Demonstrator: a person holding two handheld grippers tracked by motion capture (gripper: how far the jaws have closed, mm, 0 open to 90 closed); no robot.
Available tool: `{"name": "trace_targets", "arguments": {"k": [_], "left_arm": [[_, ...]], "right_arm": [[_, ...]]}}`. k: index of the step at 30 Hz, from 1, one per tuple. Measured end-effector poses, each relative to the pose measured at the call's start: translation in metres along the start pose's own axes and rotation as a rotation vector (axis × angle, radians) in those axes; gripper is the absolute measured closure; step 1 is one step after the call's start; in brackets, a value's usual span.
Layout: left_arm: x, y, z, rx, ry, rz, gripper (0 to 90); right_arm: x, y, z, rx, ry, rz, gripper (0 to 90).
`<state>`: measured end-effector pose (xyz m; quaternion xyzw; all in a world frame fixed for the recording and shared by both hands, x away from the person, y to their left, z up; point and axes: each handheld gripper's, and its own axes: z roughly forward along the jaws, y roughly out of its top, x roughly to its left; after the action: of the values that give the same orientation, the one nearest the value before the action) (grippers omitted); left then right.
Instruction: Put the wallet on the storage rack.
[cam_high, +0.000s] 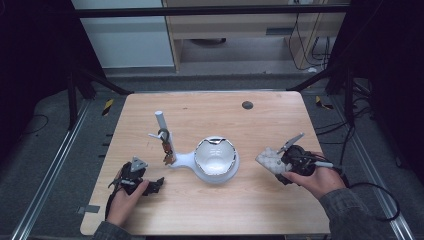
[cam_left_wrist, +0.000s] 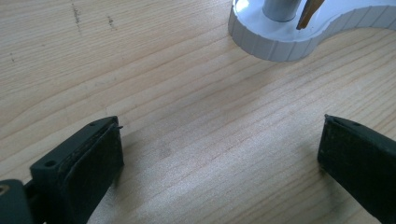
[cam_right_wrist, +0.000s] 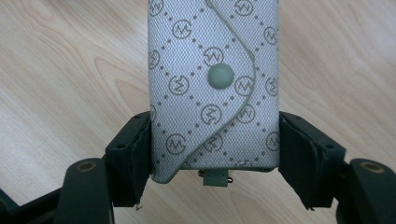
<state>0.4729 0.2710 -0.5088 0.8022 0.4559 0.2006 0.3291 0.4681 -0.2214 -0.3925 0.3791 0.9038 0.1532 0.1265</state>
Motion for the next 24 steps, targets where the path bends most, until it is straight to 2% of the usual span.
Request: {"name": "trace_targets", "arguments": {"k": [10,24], "left_arm": [[0.000,0.000,0.000,0.000,0.000,0.000,0.0],[0.000,0.000,0.000,0.000,0.000,0.000,0.0]], "right_arm": [[0.010,0.021,-0.014,-0.003,-0.011,-0.070,31.5],[0.022,0.036,-0.022,-0.002,-0.010,-0.128,31.6]]}}
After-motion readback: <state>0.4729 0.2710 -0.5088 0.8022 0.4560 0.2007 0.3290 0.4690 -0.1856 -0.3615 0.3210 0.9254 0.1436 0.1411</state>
